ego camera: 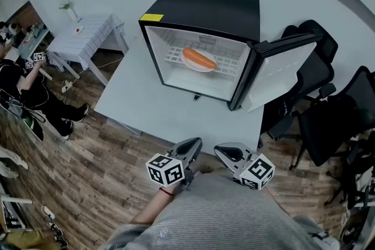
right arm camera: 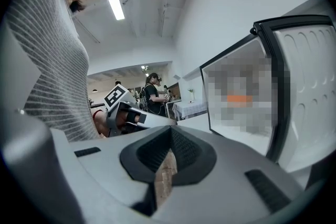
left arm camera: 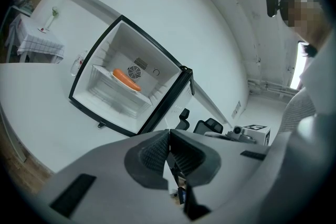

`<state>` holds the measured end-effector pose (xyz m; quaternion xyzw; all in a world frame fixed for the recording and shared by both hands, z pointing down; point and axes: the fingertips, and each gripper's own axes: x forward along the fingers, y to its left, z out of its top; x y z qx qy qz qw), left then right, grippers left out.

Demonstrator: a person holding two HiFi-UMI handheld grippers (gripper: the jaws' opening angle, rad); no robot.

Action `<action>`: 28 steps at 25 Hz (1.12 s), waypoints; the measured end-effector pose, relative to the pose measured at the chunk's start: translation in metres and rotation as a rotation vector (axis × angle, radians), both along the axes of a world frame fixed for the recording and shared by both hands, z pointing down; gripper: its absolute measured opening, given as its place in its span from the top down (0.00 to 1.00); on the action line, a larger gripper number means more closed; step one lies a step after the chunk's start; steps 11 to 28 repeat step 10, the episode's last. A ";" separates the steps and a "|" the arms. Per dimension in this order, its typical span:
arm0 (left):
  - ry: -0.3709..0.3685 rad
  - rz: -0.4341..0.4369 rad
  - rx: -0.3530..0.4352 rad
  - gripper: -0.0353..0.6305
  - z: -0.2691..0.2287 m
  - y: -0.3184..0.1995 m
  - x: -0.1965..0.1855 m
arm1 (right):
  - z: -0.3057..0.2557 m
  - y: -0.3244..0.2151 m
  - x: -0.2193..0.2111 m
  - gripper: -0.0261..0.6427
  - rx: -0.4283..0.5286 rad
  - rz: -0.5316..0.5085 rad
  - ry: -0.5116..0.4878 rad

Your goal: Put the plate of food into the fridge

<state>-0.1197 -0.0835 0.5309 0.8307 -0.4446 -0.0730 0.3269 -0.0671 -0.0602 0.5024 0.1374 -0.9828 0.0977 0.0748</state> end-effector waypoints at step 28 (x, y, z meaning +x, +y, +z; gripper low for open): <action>-0.001 0.008 -0.003 0.93 0.002 -0.008 0.000 | 0.000 -0.003 -0.001 0.94 0.006 0.000 0.009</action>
